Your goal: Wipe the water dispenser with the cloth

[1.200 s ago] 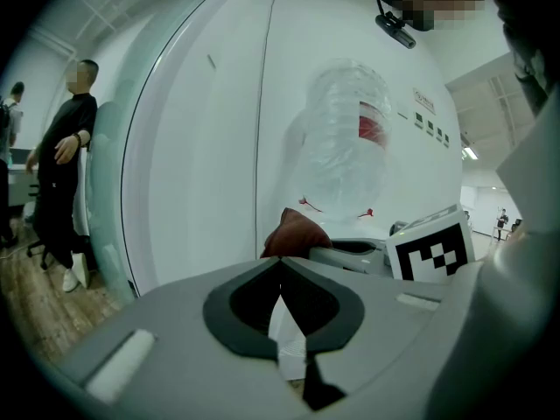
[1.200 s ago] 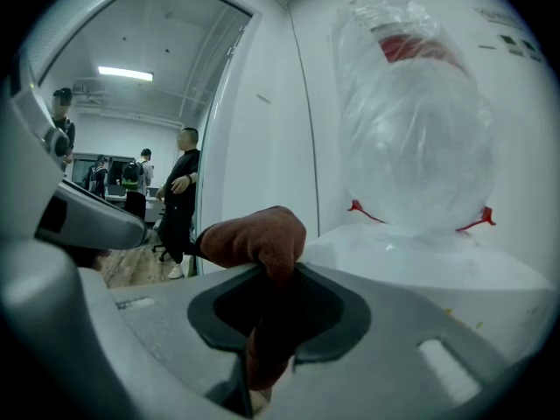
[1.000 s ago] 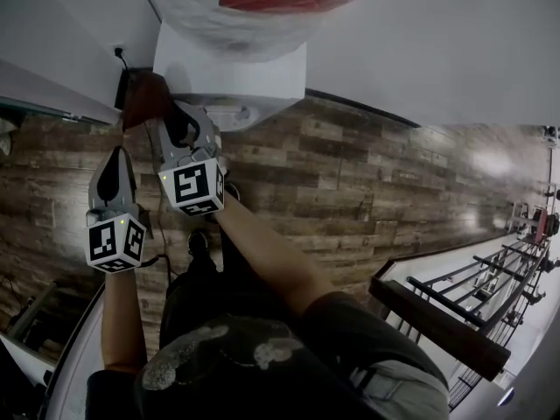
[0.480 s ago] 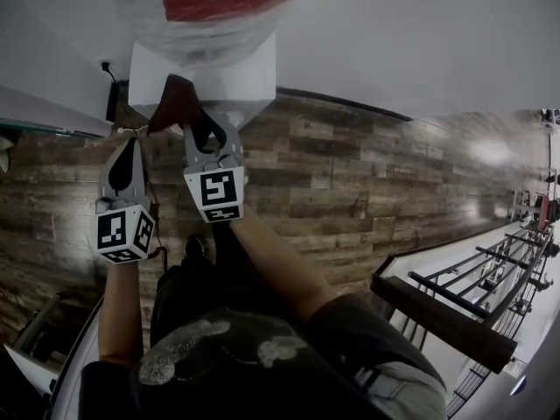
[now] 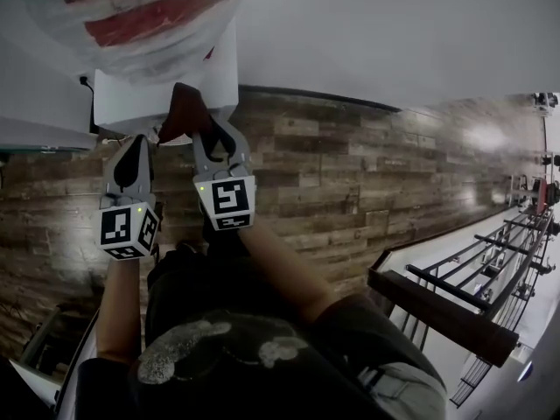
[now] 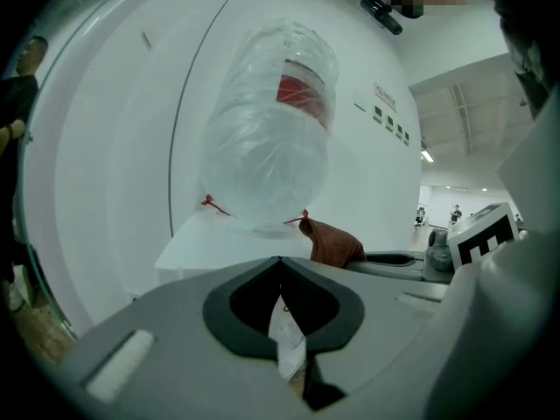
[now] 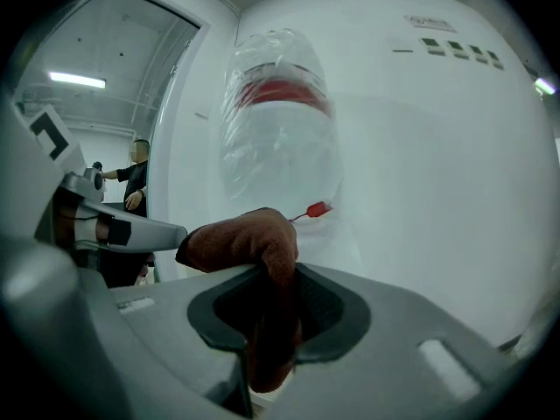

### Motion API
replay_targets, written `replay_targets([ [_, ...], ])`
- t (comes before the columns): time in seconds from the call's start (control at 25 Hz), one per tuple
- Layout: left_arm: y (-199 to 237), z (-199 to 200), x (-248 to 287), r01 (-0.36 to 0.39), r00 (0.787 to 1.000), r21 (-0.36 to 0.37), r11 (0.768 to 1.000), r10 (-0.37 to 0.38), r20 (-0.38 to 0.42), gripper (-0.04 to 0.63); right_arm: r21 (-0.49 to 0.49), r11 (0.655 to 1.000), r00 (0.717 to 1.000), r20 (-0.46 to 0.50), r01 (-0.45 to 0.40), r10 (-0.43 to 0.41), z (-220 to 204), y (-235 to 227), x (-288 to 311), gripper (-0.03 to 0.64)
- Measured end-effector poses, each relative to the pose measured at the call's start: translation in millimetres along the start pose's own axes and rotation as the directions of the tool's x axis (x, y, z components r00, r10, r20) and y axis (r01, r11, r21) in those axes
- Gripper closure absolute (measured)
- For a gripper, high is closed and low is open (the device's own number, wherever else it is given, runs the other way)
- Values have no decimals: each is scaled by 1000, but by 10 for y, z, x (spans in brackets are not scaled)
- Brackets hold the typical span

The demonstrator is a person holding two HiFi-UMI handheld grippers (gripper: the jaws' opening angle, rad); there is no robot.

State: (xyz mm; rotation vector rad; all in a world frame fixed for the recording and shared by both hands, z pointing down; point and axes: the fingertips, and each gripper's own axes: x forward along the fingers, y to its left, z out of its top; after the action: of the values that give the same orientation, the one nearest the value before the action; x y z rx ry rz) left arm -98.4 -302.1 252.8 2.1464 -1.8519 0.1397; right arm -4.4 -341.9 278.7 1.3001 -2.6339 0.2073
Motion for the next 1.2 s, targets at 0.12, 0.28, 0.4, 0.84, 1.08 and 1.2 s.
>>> replay_targets([
  [0.12, -90, -31, 76, 11, 1000, -2, 1000, -11, -3, 577, 10, 1000, 1000, -2, 23, -23, -50, -150, -60, 549],
  [0.28, -173, -70, 132, 26, 1000, -7, 1000, -26, -11, 577, 14, 999, 999, -1, 41, -41, -70, -284, -99, 546],
  [0.4, -207, -67, 170, 40, 999, 0, 999, -40, -14, 577, 31, 997, 997, 6, 72, -73, -69, -394, -124, 545],
  [0.84, -279, -144, -77, 99, 995, -14, 995, -99, 34, 577, 109, 966, 967, 69, 237, -245, -141, -902, -584, 545],
  [1.08, -167, -173, -272, 137, 988, 43, 990, -140, 65, 577, 78, 972, 965, 122, 223, -231, -84, -779, -591, 545],
  [1.2, -182, -224, -328, 142, 986, 68, 988, -147, 76, 577, 47, 981, 972, 130, 190, -194, -110, -696, -410, 545],
])
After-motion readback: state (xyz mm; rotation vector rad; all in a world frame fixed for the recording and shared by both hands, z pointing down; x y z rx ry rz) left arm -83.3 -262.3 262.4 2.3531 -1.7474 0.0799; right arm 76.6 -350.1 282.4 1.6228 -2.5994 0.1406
